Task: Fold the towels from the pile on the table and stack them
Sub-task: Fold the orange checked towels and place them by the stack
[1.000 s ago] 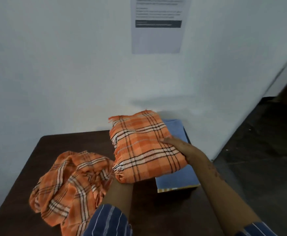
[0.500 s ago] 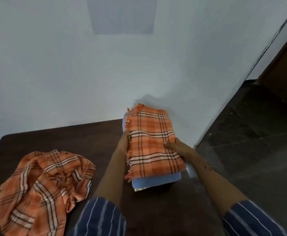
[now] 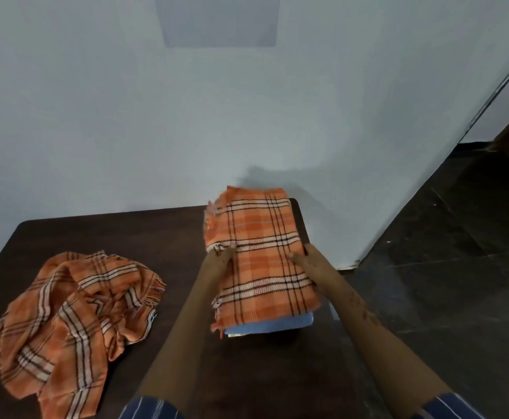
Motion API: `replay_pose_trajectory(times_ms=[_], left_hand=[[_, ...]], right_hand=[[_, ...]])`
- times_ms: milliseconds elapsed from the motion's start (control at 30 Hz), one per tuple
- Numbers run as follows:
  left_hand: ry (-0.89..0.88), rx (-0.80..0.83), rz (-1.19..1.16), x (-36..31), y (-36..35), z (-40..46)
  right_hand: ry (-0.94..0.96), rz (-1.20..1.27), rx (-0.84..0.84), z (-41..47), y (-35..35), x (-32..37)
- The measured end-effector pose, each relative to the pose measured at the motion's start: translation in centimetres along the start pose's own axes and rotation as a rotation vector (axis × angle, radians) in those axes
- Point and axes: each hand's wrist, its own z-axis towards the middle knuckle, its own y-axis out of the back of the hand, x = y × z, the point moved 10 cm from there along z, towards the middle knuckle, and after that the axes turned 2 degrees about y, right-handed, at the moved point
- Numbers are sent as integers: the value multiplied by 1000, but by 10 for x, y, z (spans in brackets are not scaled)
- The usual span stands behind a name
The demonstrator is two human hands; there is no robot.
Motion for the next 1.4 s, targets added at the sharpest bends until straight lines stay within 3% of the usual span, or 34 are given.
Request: replay_pose_trajectory(times_ms=[167,300,400,500,567,667,767,900,967,1033,1100,1200,1267,1300,1333,1400], left_hand=[[-40,-45,67,-1,8,-13],[-43,-315,555,-21,21,-29],[-376,-486,829,-58,-9,-52],[-576,-325,1038,-36,-67,-56],[-578,-239,1158,-2,-86,-48],[-569,-232,1220,16,-88,-38],[-562,-234,1212,9,-90,-34],[-520,-250,1181,10,-89,-27],[-508,-267,1178,8,-88,-26],[-506,-267,1160,4,-89,-26],[-510,-274,1135,2,-87,-25],[-507,-282,1129,5,-84,-22],[-506,-291,1137,5,-84,-21],[-503,-285,1142,7,-84,-19],[-501,-280,1138,6,-85,-19],[-486,-268,1145,6,-84,-18]], right_hand=[[22,-163,-81,-8,6,3],[156,-698,-268,-16,9,41],[412,-736,-390,-21,-5,80],[461,-888,-316,-3,-37,64],[410,-1003,-217,8,-55,26],[397,-993,-240,14,-57,2],[389,-978,-271,21,-53,11],[484,-976,-305,43,-60,84],[539,-923,-132,61,-79,99],[372,-671,156,83,-95,88],[194,-451,333,105,-107,92],[163,-111,244,139,-98,141],[202,321,92,150,-75,162],[206,517,133,154,-79,165],[186,599,218,151,-89,161],[98,420,337,141,-116,144]])
